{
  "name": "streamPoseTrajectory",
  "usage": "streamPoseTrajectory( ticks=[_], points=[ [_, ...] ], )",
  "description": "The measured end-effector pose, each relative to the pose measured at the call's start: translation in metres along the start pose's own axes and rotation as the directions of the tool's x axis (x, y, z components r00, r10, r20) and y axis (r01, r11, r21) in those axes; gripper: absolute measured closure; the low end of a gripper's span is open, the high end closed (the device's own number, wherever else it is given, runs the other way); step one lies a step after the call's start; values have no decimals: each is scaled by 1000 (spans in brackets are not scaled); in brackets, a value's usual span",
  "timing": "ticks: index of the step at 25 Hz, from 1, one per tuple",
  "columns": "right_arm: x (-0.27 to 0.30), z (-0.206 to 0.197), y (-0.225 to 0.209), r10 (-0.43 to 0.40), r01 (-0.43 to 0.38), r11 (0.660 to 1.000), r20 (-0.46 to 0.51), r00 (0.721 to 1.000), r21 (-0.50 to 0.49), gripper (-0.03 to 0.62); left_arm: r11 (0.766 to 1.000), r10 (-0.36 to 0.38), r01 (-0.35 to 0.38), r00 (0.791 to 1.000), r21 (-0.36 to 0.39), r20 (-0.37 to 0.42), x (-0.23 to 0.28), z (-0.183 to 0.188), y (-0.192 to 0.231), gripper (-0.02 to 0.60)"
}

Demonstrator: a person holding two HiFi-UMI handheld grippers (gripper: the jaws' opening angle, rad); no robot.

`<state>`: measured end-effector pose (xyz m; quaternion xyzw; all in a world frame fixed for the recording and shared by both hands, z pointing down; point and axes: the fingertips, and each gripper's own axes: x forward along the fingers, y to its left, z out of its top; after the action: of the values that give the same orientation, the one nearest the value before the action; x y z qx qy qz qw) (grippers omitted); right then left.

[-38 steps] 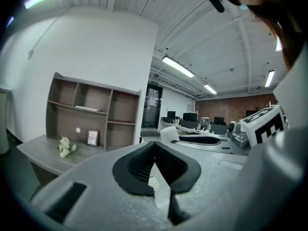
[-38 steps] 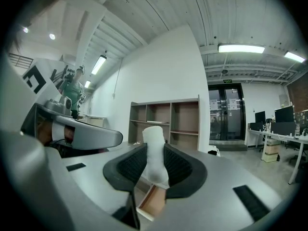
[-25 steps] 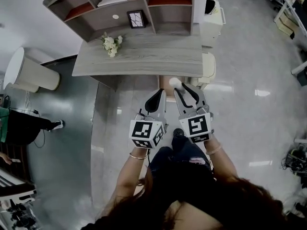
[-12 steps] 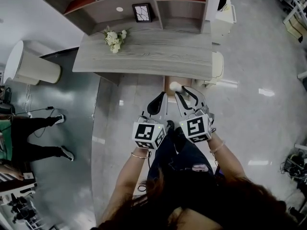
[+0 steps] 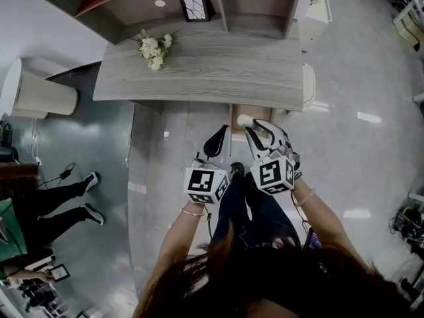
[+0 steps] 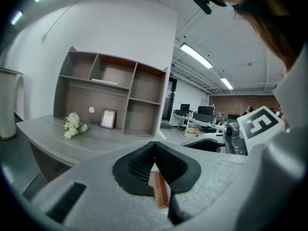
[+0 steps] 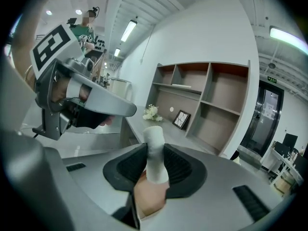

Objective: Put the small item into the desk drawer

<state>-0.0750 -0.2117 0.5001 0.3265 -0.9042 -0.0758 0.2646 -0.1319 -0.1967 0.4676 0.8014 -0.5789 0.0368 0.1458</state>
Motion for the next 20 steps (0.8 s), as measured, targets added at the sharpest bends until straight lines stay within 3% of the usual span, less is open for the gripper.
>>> streamPoseTrajectory(
  ticks=[20],
  points=[
    [80, -107, 37, 46, -62, 994, -176, 983, -89, 491, 1000, -14, 13, 997, -20, -73, 49, -85, 50, 566]
  ],
)
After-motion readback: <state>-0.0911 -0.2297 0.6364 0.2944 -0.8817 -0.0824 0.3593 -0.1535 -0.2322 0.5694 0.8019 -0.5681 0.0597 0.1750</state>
